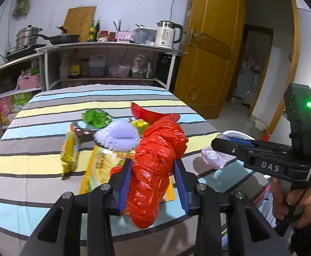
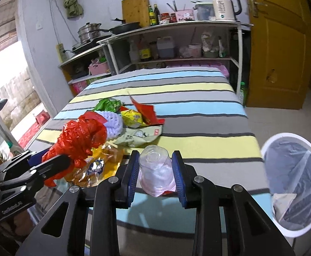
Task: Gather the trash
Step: 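Carry the red bag and clear cup over the bin and release both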
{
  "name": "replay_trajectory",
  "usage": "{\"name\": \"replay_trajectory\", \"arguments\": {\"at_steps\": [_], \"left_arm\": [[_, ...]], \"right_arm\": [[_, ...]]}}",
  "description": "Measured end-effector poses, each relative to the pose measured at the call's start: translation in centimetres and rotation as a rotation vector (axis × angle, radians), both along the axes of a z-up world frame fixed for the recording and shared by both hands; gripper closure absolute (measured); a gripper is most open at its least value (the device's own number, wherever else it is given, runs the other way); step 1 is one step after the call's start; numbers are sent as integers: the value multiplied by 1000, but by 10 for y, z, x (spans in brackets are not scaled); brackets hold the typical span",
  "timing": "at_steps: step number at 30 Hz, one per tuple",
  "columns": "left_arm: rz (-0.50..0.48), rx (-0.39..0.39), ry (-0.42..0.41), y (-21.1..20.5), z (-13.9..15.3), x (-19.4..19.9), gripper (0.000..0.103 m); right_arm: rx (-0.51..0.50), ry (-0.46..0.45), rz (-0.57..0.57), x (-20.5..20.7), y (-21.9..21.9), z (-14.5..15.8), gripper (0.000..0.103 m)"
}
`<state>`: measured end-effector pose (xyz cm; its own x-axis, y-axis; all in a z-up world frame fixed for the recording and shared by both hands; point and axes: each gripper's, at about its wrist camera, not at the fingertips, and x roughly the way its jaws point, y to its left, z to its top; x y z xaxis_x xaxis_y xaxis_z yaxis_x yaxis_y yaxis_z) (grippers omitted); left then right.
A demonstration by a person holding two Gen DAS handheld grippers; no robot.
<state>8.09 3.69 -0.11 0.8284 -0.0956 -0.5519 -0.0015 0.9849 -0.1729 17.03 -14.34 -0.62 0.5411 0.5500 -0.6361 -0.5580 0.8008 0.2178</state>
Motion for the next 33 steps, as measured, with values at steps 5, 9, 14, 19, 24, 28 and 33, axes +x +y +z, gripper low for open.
{"name": "replay_trajectory", "arguments": {"at_steps": [5,9,14,19,24,28,33], "left_arm": [[-35,3,2,-19,5,10,64],[-67,5,-3,-36,10,18,64],[-113,7,-9,-57,16,32,64],[-157,6,-18,-77,22,47,64],[-204,9,-24,-101,27,62,64],[-247,16,-26,-124,29,76,64],[-292,8,-19,-147,27,93,64]], "right_arm": [[13,-11,-44,-4,-23,7,71],[19,-24,-80,-5,-42,12,71],[27,-39,-128,-4,-66,19,71],[30,-49,-174,-3,-89,22,71],[30,-53,-220,-2,-111,22,71],[29,-51,-266,1,-132,20,71],[31,-45,-331,5,-161,17,71]]}}
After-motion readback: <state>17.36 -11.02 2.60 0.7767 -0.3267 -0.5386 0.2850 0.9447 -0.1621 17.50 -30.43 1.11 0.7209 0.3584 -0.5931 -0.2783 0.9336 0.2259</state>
